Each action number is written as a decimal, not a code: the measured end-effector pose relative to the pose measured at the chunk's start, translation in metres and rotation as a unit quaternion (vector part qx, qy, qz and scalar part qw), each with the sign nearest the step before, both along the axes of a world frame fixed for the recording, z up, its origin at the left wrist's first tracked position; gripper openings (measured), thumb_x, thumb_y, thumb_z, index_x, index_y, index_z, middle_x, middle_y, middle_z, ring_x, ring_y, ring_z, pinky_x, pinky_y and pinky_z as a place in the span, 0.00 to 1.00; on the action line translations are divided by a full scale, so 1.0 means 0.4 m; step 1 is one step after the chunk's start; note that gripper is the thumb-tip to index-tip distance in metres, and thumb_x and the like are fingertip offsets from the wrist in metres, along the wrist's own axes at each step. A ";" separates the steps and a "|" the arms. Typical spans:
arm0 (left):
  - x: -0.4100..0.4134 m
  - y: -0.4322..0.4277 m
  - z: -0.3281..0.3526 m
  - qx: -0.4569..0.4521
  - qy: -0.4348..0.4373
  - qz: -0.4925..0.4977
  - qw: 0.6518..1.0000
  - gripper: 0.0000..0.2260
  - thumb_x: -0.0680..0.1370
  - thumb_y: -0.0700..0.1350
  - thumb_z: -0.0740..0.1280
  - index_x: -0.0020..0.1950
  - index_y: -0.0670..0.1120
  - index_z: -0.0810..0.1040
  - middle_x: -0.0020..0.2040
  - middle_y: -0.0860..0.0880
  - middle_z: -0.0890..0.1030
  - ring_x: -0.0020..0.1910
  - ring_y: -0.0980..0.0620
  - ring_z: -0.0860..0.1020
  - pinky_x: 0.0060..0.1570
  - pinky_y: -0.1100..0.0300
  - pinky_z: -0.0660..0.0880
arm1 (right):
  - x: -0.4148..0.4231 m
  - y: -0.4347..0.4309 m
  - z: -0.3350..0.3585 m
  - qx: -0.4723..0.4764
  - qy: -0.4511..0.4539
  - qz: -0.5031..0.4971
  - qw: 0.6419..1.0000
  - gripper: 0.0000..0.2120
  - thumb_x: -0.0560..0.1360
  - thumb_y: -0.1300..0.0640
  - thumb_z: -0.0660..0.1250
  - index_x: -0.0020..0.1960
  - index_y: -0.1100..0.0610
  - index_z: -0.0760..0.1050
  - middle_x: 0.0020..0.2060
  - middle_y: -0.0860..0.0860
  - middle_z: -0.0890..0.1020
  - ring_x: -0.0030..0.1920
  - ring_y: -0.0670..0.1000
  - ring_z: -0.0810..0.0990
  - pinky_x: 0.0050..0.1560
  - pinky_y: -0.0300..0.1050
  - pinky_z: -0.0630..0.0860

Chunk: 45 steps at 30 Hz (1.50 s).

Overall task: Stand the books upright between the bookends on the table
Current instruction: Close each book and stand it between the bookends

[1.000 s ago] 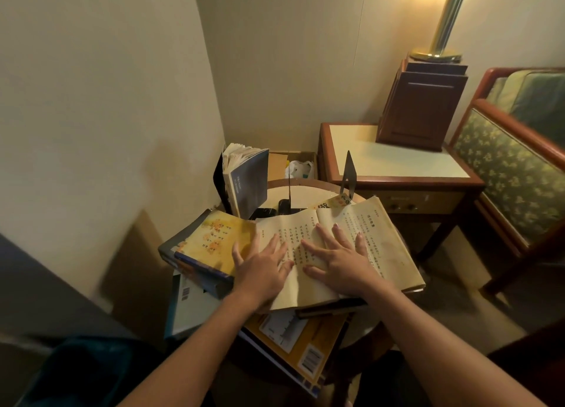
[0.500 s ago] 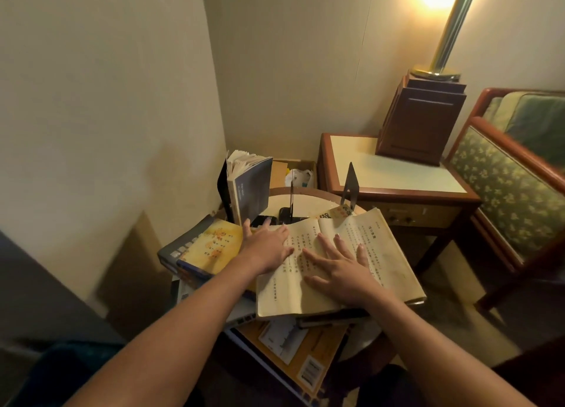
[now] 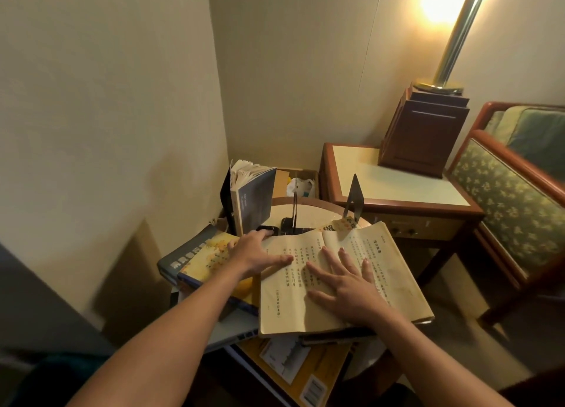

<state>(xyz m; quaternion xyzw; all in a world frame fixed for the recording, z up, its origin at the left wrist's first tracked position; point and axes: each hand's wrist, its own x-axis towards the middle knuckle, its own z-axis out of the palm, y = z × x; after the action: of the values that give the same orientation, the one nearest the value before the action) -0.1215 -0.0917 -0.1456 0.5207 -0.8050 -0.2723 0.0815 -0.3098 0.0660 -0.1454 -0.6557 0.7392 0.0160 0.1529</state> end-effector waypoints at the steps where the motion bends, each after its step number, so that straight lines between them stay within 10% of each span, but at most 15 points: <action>1: -0.001 -0.001 -0.002 0.008 0.032 0.006 0.999 0.42 0.65 0.72 0.72 0.74 0.55 0.68 0.71 0.49 0.73 0.68 0.45 0.71 0.68 0.44 0.66 | 0.000 0.001 0.000 -0.001 0.001 -0.001 1.000 0.29 0.77 0.27 0.49 0.75 0.27 0.43 0.78 0.40 0.33 0.76 0.53 0.28 0.71 0.71 0.28; 10: 0.019 0.074 0.021 0.124 0.328 0.046 0.935 0.38 0.70 0.46 0.80 0.74 0.56 0.66 0.60 0.55 0.76 0.57 0.51 0.80 0.47 0.57 0.81 | 0.002 -0.005 -0.006 -0.001 -0.007 -0.014 1.000 0.30 0.77 0.26 0.47 0.75 0.26 0.42 0.79 0.41 0.34 0.77 0.53 0.28 0.70 0.70 0.25; 20: 0.064 0.230 0.008 0.325 0.476 0.104 0.810 0.22 0.74 0.38 0.74 0.66 0.55 0.79 0.64 0.49 0.75 0.57 0.45 0.82 0.49 0.49 0.83 | 0.011 0.001 0.002 -0.004 -0.045 -0.031 0.998 0.30 0.76 0.25 0.48 0.76 0.27 0.45 0.79 0.41 0.37 0.78 0.54 0.30 0.69 0.70 0.25; 34: 0.044 0.246 0.039 0.259 0.420 0.123 0.861 0.24 0.78 0.33 0.69 0.70 0.55 0.76 0.59 0.53 0.77 0.55 0.51 0.80 0.42 0.60 0.82 | -0.131 0.129 0.018 -0.015 -0.015 -0.157 0.987 0.29 0.77 0.28 0.50 0.76 0.29 0.52 0.81 0.50 0.43 0.80 0.60 0.39 0.73 0.71 0.37; 39: 0.023 0.247 0.050 0.273 0.424 0.130 0.854 0.24 0.78 0.34 0.69 0.68 0.56 0.77 0.64 0.48 0.76 0.60 0.46 0.79 0.51 0.50 0.83 | -0.163 0.171 0.021 -0.049 -0.176 -0.272 0.945 0.31 0.75 0.34 0.65 0.76 0.36 0.62 0.81 0.51 0.49 0.78 0.62 0.57 0.71 0.65 0.67; 45: 0.007 0.249 0.083 0.289 0.405 0.108 0.861 0.24 0.78 0.34 0.69 0.70 0.56 0.76 0.66 0.48 0.75 0.60 0.46 0.79 0.51 0.50 0.83 | -0.162 0.190 0.063 -0.132 -0.242 -0.372 0.887 0.27 0.74 0.49 0.75 0.71 0.45 0.73 0.72 0.55 0.71 0.68 0.58 0.72 0.56 0.53 0.77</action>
<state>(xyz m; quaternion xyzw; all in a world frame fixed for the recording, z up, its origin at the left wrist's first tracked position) -0.1188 0.0079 -0.1123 0.4485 -0.5251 -0.6690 0.2748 -0.3747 0.1419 -0.1200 -0.3306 0.8641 -0.2988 0.2341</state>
